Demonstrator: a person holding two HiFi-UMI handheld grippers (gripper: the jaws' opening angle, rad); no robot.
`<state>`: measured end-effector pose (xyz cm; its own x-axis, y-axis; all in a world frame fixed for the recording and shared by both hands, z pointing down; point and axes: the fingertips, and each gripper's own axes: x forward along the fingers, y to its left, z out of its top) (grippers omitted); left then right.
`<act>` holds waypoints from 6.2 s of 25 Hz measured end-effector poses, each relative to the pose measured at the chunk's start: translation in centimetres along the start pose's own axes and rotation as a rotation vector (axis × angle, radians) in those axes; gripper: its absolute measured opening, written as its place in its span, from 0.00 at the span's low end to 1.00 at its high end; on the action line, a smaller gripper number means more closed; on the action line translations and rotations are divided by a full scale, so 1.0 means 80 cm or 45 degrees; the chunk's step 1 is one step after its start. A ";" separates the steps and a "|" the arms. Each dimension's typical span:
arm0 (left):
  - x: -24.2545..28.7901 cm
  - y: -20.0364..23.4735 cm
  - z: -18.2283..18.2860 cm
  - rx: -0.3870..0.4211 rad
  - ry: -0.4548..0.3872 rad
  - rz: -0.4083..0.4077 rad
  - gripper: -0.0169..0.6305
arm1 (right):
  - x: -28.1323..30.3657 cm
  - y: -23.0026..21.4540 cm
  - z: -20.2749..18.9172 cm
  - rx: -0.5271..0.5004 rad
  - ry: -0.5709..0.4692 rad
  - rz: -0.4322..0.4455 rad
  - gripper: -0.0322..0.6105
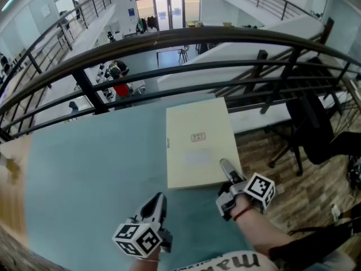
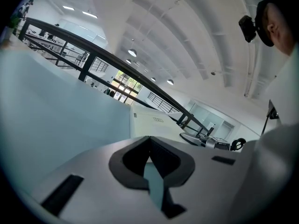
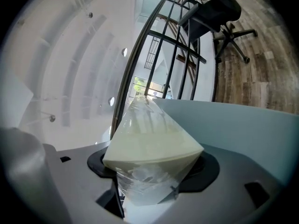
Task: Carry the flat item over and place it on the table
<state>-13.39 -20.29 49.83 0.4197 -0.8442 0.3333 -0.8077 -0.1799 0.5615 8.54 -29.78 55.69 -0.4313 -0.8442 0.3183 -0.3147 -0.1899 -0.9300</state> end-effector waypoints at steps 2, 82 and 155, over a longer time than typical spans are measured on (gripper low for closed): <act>0.000 0.001 0.000 -0.002 -0.001 0.001 0.03 | 0.001 -0.002 0.000 -0.005 -0.002 -0.017 0.57; -0.005 0.011 -0.009 -0.050 0.027 0.006 0.03 | -0.015 -0.014 0.030 -0.466 -0.181 -0.251 0.71; -0.100 -0.077 0.006 0.043 -0.125 -0.076 0.03 | -0.113 0.006 0.004 -0.719 -0.037 -0.298 0.14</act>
<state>-11.97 -12.67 43.30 0.4262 -0.8765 0.2237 -0.7966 -0.2465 0.5519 12.53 -22.42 52.29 -0.2758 -0.8270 0.4899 -0.8014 -0.0835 -0.5923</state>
